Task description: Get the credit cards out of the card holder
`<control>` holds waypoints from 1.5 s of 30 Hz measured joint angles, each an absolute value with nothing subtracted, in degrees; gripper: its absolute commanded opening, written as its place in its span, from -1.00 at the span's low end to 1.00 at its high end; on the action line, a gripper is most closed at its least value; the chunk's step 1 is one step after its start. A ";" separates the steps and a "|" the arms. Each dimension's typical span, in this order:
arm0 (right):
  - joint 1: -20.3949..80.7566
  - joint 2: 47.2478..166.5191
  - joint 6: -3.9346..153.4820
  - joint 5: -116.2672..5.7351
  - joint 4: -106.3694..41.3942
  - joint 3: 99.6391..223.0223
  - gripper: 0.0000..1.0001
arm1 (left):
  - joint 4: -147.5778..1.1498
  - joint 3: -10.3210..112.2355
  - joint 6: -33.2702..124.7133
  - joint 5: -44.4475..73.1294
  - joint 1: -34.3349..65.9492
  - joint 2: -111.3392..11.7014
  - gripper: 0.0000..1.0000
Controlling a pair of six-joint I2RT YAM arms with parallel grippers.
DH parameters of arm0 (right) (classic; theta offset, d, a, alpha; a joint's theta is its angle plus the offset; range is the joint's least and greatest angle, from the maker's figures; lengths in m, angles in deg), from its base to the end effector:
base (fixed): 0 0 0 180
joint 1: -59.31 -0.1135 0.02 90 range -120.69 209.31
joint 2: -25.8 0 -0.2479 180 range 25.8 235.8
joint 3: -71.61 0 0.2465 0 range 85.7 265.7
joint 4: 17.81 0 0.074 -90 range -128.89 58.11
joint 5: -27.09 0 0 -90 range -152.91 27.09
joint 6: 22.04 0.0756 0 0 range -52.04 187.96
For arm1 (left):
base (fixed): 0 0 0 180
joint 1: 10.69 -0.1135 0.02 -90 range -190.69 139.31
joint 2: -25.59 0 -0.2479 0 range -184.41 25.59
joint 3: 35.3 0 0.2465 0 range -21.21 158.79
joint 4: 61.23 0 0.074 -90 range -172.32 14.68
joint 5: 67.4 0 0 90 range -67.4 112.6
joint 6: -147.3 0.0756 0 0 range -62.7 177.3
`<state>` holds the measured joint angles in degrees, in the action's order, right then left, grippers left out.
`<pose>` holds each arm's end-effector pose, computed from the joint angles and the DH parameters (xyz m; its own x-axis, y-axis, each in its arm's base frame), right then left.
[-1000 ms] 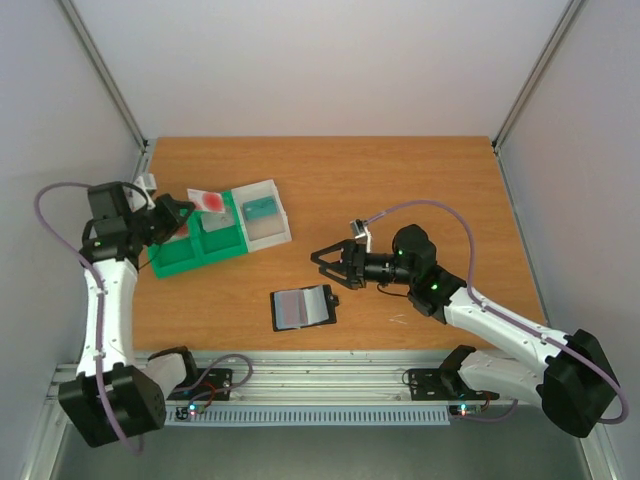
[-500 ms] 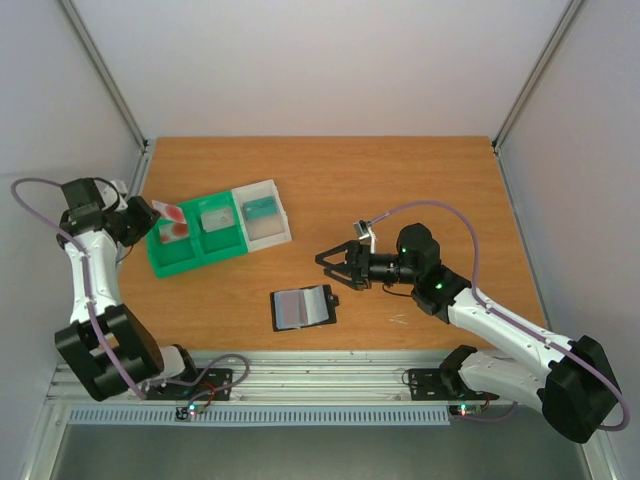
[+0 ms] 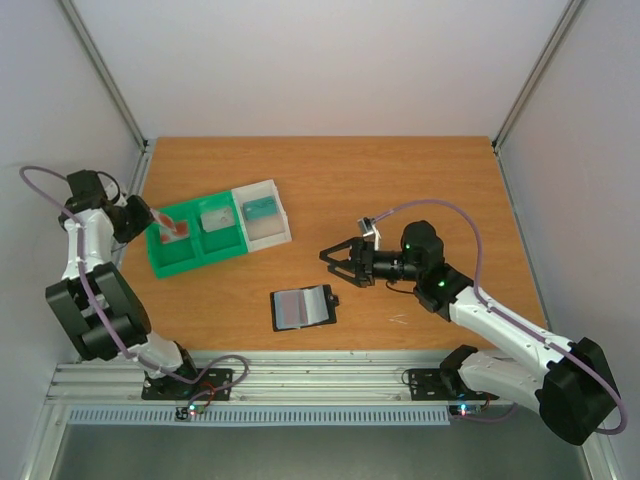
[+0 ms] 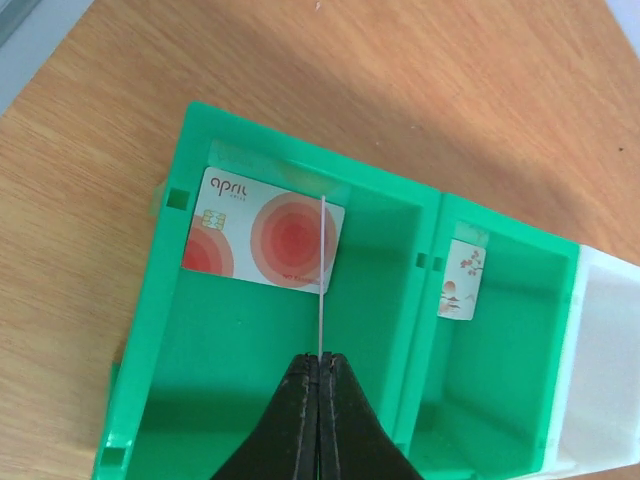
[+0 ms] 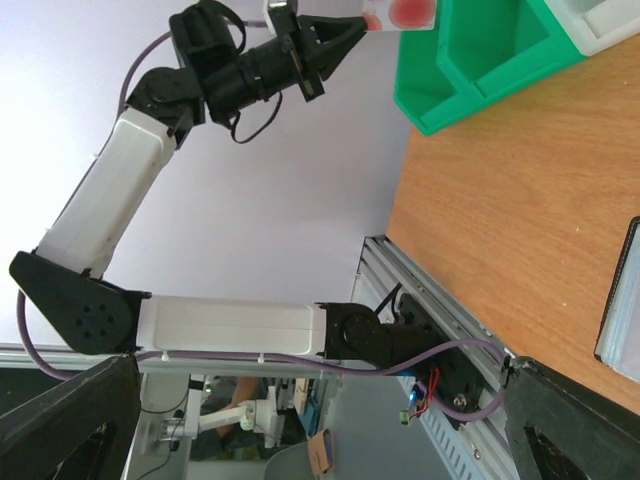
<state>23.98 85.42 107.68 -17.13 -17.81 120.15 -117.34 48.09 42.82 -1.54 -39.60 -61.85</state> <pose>0.1815 0.1951 0.2556 -0.7450 0.0182 -0.6668 -0.6514 0.1958 0.7331 0.3003 0.1305 0.2197 -0.6694 -0.6304 -0.3931 -0.4445 0.7639 -0.4679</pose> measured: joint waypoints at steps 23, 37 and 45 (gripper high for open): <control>26.27 83.43 107.88 -16.36 -18.37 120.15 0.97 | -115.87 50.40 42.76 0.95 -35.07 -70.81 -0.98; 26.34 83.21 107.88 -16.38 -18.61 120.15 0.97 | -115.83 51.43 42.65 2.77 -34.96 -73.26 -0.85; 26.38 83.10 107.97 -16.38 -18.59 120.15 0.97 | -116.31 51.67 42.36 4.69 -34.40 -75.75 -0.49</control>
<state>26.38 83.10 107.97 -16.38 -18.59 120.15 -116.31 51.67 42.36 4.69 -34.40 -75.75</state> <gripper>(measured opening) 0.986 0.183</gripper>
